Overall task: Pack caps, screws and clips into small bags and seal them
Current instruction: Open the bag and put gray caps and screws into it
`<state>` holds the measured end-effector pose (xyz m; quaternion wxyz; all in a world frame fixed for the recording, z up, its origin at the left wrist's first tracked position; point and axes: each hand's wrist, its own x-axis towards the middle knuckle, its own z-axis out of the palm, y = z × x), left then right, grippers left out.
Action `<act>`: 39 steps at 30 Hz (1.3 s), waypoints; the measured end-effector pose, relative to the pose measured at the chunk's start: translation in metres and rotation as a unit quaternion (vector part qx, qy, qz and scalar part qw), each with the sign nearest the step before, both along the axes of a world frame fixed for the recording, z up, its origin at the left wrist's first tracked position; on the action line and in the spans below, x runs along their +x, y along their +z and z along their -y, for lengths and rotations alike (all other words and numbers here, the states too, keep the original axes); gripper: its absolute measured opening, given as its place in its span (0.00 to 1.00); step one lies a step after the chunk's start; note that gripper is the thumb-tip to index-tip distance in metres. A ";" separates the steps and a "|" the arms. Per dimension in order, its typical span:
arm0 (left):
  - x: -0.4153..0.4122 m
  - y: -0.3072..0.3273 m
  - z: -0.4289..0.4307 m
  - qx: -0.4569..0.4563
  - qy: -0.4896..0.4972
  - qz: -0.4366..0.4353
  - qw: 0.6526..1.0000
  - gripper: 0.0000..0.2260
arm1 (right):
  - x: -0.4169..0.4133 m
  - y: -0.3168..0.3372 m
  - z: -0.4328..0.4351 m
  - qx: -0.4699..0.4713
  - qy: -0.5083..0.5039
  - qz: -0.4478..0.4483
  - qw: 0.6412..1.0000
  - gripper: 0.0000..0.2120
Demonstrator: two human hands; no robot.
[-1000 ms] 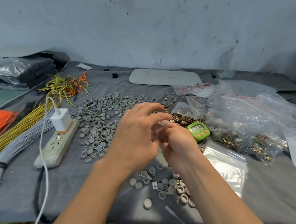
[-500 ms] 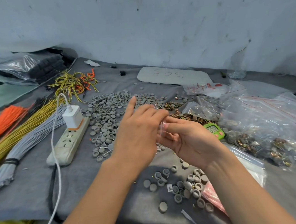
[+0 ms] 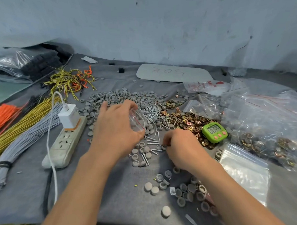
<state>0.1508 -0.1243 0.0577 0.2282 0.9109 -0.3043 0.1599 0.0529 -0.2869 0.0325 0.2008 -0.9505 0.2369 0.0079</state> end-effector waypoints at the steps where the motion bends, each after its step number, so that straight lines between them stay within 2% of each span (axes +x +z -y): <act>1: -0.002 0.000 0.002 0.018 -0.003 0.010 1.000 0.29 | -0.001 -0.001 0.002 0.008 -0.003 0.007 1.000 0.09; 3: -0.006 0.000 0.007 0.042 -0.015 0.019 0.999 0.30 | -0.004 -0.001 0.007 0.025 -0.017 0.035 0.999 0.06; 5: -0.009 0.000 0.010 0.056 -0.037 0.007 0.998 0.31 | -0.006 0.003 0.010 0.050 -0.044 0.113 0.991 0.04; 8: -0.015 -0.001 0.014 0.057 -0.072 -0.031 0.995 0.30 | -0.010 0.016 0.008 0.149 -0.038 0.279 0.948 0.04; 10: -0.021 -0.002 0.019 0.033 -0.089 -0.056 0.994 0.30 | -0.014 0.025 0.003 0.194 0.003 0.338 0.921 0.05; 14: -0.029 -0.002 0.025 -0.005 -0.101 -0.122 0.987 0.28 | -0.016 0.026 -0.005 0.131 0.041 0.340 0.930 0.06; 17: -0.028 -0.001 0.024 -0.044 -0.109 -0.170 0.978 0.27 | -0.016 0.026 -0.006 0.175 0.038 0.341 0.923 0.06; 20: -0.025 0.003 0.019 -0.116 -0.110 -0.206 0.965 0.25 | -0.016 0.030 0.005 0.222 -0.038 0.386 0.895 0.06; 22: -0.022 0.006 0.014 -0.207 -0.102 -0.246 0.941 0.23 | -0.018 0.030 0.015 0.181 -0.074 0.355 0.914 0.06; 24: -0.017 0.009 0.010 -0.330 -0.100 -0.322 0.882 0.22 | -0.017 0.024 0.017 0.142 -0.044 0.251 0.957 0.09; 26: -0.013 0.013 0.007 -0.416 -0.107 -0.365 0.826 0.21 | -0.013 0.016 0.010 0.106 0.000 0.133 0.985 0.13; 28: -0.012 0.014 0.006 -0.461 -0.126 -0.392 0.786 0.19 | -0.006 0.008 0.002 0.044 0.038 0.051 0.997 0.19; 30: -0.012 0.015 0.006 -0.479 -0.144 -0.410 0.763 0.19 | 0.000 0.003 -0.004 0.008 0.058 0.009 0.998 0.24; 32: -0.012 0.015 0.006 -0.482 -0.150 -0.413 0.758 0.18 | 0.002 0.000 -0.005 0.006 0.058 0.008 0.998 0.23; 34: -0.012 0.015 0.005 -0.472 -0.148 -0.405 0.769 0.19 | 0.001 -0.003 -0.004 -0.003 0.051 0.028 0.998 0.17; 39: -0.015 0.012 0.004 -0.371 -0.120 -0.339 0.856 0.21 | 0.001 -0.005 -0.001 -0.059 0.013 0.051 0.997 0.05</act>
